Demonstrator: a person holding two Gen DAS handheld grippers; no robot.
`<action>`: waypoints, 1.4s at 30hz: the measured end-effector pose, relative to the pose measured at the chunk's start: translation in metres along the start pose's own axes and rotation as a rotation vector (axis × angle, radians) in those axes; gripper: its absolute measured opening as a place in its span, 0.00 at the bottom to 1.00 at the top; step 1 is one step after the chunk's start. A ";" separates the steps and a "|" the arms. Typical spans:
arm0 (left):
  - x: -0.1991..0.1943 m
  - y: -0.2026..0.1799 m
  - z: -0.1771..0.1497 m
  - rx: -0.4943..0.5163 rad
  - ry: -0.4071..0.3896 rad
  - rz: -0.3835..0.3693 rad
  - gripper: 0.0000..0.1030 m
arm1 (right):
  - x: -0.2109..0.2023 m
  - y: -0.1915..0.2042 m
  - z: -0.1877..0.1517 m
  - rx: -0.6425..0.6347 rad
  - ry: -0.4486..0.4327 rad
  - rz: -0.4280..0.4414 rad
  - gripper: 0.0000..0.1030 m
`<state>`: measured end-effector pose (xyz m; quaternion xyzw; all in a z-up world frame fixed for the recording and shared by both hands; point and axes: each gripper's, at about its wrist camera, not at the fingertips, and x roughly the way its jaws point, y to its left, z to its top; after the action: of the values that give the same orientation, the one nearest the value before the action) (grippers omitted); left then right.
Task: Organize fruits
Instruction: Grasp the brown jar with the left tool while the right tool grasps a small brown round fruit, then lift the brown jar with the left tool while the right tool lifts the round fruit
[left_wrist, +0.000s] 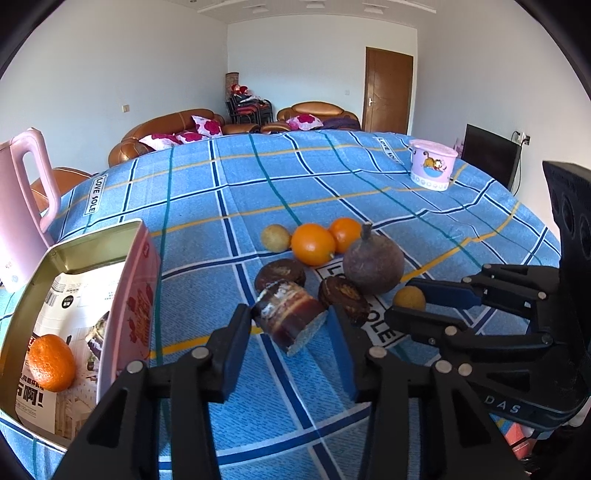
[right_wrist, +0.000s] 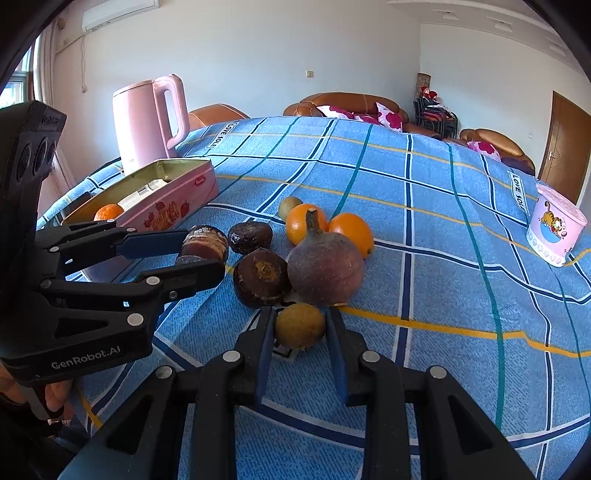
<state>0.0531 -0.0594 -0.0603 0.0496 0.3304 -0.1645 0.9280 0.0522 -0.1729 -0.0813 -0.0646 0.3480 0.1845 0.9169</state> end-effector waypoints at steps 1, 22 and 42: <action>-0.001 0.000 0.000 -0.001 -0.006 0.002 0.43 | -0.001 0.000 0.000 0.001 -0.006 0.000 0.29; -0.017 0.000 -0.002 -0.007 -0.113 0.042 0.43 | -0.021 -0.001 -0.003 0.003 -0.154 0.009 0.29; -0.030 -0.001 -0.005 -0.004 -0.195 0.076 0.43 | -0.031 -0.001 -0.006 0.003 -0.230 0.003 0.29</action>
<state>0.0280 -0.0516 -0.0458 0.0440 0.2367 -0.1323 0.9615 0.0272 -0.1848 -0.0654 -0.0413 0.2408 0.1915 0.9506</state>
